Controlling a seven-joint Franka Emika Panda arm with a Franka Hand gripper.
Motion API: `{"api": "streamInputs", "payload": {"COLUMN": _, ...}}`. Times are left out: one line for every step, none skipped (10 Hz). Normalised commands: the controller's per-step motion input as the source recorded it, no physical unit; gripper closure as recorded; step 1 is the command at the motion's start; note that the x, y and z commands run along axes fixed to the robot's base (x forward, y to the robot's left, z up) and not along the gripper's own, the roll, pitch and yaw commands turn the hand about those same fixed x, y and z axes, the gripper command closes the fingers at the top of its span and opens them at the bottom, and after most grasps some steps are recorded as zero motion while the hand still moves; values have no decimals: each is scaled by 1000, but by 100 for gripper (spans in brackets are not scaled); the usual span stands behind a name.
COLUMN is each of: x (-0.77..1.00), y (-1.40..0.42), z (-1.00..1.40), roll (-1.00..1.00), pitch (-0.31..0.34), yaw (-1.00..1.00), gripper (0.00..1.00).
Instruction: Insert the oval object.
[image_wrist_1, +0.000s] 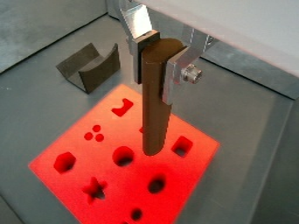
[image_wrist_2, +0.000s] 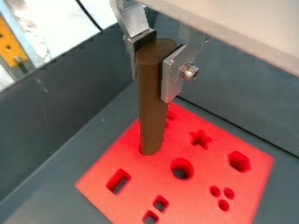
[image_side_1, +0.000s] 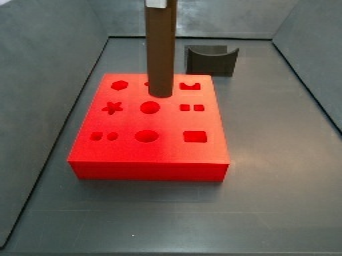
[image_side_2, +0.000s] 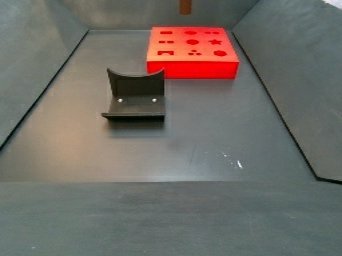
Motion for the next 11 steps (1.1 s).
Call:
{"api": "streamInputs", "payload": {"x": -206, "y": -191, "z": 0, "roll": 53, "pitch": -1, "yaw": 43, "gripper": 100}}
{"api": "streamInputs", "payload": {"x": -294, "y": -117, "z": -3, "roll": 21, "pitch": -53, "yaw": 3, "gripper": 100}}
{"api": "streamInputs", "payload": {"x": -240, "y": -74, "z": -149, "roll": 40, "pitch": -27, "yaw": 0, "gripper": 100}}
{"api": "streamInputs", "payload": {"x": -140, "y": 0, "z": -234, "roll": 0, "pitch": -64, "yaw": 0, "gripper": 100}}
{"api": "streamInputs", "payload": {"x": 0, "y": -111, "z": -331, "roll": -4, "pitch": -116, "yaw": 0, "gripper": 100}}
{"api": "streamInputs", "payload": {"x": 0, "y": -109, "z": -337, "roll": -36, "pitch": -139, "yaw": 0, "gripper": 100}}
{"api": "streamInputs", "payload": {"x": 163, "y": -134, "z": -214, "roll": -77, "pitch": -154, "yaw": 0, "gripper": 100}}
{"api": "streamInputs", "payload": {"x": 51, "y": -94, "z": -237, "roll": -66, "pitch": -157, "yaw": 0, "gripper": 100}}
{"api": "streamInputs", "payload": {"x": 0, "y": 0, "z": -186, "roll": -44, "pitch": -120, "yaw": 26, "gripper": 100}}
{"api": "streamInputs", "payload": {"x": 0, "y": 0, "z": -226, "roll": -11, "pitch": -109, "yaw": 20, "gripper": 100}}
{"api": "streamInputs", "payload": {"x": -14, "y": 0, "z": -274, "roll": 1, "pitch": -69, "yaw": 0, "gripper": 100}}
